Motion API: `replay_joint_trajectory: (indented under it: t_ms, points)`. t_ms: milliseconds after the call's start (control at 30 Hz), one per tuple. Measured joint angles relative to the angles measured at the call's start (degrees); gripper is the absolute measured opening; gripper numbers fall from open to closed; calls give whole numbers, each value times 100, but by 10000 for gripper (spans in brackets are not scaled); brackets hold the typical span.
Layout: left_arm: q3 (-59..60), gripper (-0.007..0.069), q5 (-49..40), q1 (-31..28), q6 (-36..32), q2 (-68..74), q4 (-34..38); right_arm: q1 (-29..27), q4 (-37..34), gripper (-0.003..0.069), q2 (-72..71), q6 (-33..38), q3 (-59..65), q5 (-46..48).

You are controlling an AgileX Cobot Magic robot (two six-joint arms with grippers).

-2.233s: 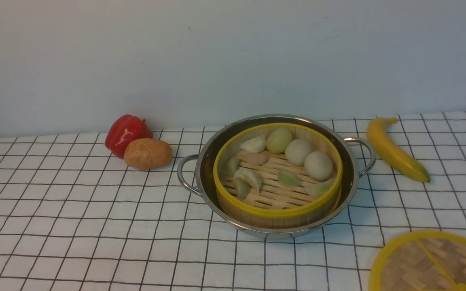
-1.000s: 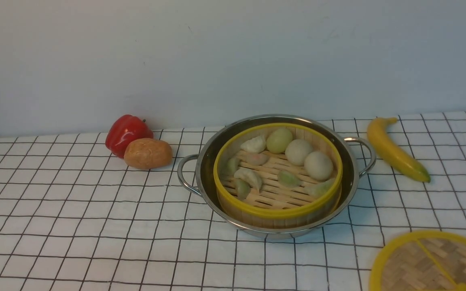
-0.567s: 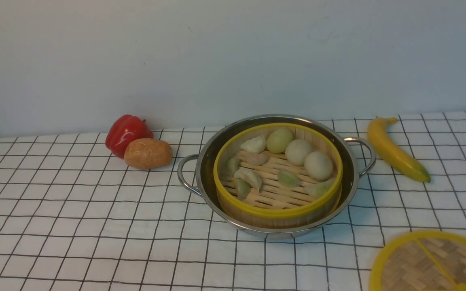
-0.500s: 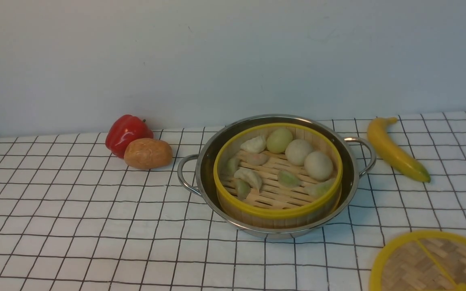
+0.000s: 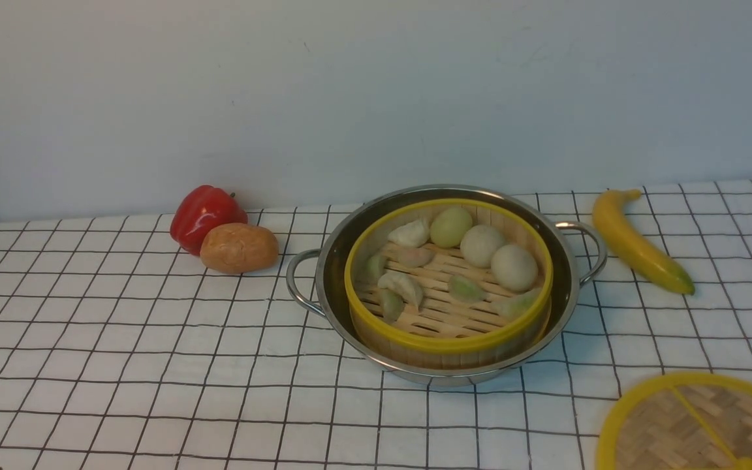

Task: Place the steamer in the pot on the white tablecloth, and put the lid on the steamer.
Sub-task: 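Move the gripper down to the bamboo steamer lid and grasp its center knob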

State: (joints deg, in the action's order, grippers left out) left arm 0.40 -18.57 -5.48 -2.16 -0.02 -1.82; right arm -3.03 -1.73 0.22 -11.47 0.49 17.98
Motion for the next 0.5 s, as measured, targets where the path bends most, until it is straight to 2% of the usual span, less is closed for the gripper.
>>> replay_joint_trajectory:
  t_ms: [300, 500]
  points:
    - [0, 222, 0, 0, 0, 0, 0, 0, -7, 241, 0, 18, 0, 0]
    - [0, 235, 0, 0, 0, 0, 0, 0, -392, 241, 0, -302, -140, 5]
